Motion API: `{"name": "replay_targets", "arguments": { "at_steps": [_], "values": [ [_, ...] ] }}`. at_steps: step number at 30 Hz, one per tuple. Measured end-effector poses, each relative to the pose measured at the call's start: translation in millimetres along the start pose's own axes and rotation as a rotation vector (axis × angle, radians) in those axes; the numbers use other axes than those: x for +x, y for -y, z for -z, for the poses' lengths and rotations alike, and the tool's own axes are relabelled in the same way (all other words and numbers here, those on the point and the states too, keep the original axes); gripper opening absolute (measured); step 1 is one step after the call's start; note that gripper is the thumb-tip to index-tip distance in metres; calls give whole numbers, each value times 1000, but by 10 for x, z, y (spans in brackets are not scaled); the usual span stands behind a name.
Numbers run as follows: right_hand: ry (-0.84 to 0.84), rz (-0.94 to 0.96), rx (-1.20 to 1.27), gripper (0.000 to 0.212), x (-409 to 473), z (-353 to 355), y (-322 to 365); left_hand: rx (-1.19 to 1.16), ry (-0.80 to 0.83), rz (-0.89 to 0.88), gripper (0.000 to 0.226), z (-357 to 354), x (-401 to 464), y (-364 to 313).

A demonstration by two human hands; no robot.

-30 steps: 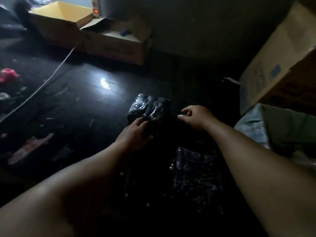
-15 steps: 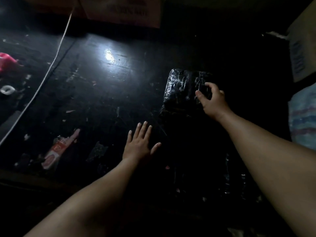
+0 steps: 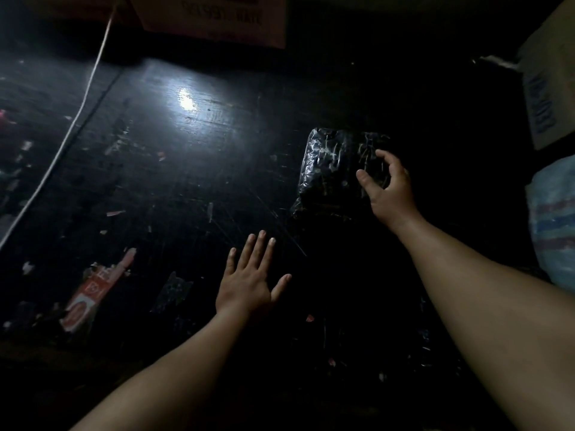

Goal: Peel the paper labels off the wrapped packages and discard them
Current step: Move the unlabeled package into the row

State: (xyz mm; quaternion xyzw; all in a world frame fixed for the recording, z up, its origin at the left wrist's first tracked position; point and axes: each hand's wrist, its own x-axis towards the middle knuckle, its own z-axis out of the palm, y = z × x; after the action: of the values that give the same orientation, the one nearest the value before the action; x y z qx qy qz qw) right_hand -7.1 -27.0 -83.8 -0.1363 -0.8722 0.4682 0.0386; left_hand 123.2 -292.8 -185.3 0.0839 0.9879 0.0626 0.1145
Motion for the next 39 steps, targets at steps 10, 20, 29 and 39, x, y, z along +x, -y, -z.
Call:
{"name": "replay_targets", "arguments": {
  "at_steps": [10, 20, 29, 39],
  "values": [
    [-177, 18, 81, 42, -302, 84, 173, -55, 33, 4, 89, 54, -23, -7],
    [-184, 113, 167, 37, -1472, 285, -139, -4, 31, 9, 87, -71, -520, -35],
    [-111, 25, 159, 38, -2308, 88, -607, 5, -25, -3, 77, -162, -489, -4],
    [83, -82, -85, 55, -2492, 9, -764, -2, -64, -14, 74, -198, -493, 10]
  ]
}}
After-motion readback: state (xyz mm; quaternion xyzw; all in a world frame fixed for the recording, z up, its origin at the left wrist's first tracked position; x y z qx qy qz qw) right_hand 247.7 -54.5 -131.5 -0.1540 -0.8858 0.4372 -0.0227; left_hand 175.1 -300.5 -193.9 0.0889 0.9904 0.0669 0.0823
